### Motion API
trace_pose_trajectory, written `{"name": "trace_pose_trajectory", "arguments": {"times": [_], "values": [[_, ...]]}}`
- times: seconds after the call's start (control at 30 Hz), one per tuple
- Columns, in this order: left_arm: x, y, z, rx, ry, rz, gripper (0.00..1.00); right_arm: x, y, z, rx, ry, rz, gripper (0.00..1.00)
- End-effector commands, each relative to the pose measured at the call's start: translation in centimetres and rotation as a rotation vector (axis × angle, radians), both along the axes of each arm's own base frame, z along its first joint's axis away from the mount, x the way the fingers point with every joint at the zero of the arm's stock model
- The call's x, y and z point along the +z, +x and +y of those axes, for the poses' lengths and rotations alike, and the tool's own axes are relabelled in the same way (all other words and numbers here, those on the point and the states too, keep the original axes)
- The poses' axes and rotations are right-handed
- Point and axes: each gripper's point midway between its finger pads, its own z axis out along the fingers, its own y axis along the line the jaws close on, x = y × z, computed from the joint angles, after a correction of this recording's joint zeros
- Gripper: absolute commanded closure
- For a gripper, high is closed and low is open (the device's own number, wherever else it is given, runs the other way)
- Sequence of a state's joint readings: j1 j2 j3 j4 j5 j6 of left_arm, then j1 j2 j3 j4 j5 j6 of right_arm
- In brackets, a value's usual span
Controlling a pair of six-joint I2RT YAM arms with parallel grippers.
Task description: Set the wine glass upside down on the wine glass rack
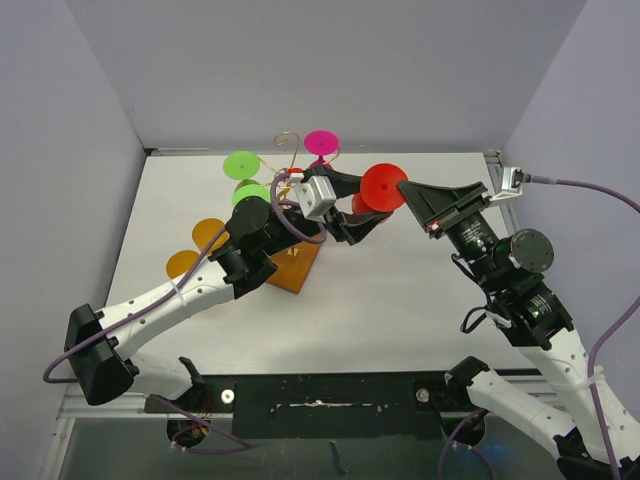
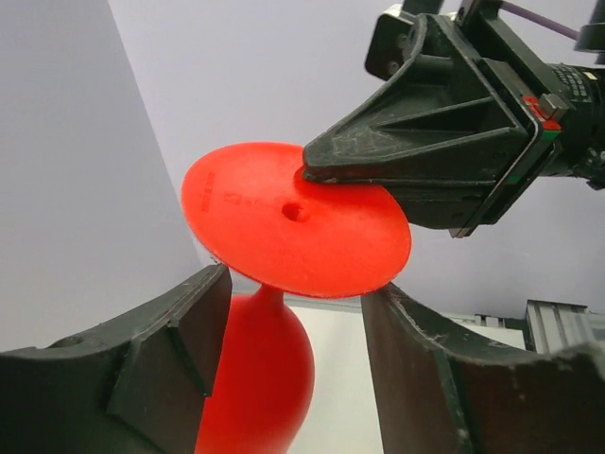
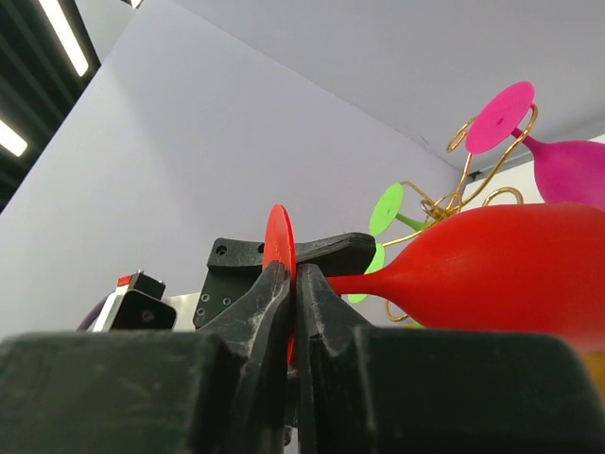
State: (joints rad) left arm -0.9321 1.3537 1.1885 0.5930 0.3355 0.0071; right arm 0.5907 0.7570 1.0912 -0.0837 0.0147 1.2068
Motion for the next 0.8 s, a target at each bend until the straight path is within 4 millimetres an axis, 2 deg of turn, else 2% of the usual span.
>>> {"name": "trace_pose_trajectory", "arguments": {"times": [0.0,0.2,0.4,0.63,0.77], "values": [[3.2,-0.3,2.1,0.050,-0.015,0.068,0.42,2.9,0.3,-2.1,-0.104,0.108,-0.080,1.00],[3.4,-0.8,4.8,0.112,-0.026,0.121,0.36,2.4,1.7,-3.9,-0.224,0.120,-0.062,1.00],[3.8,-1.1,7.6,0.189,-0.045,0.139,0.34,2.8,2.2,-4.3,-0.267,0.094,-0.082,1.00],[4.3,-0.1,14.0,0.434,-0.123,0.156,0.34,2.2,3.6,-3.5,-0.282,0.053,-0.086,1.00],[4.5,-0.9,18.1,0.536,-0.177,0.120,0.34,2.0,4.8,-2.3,-0.270,0.022,-0.115,1.00]]}}
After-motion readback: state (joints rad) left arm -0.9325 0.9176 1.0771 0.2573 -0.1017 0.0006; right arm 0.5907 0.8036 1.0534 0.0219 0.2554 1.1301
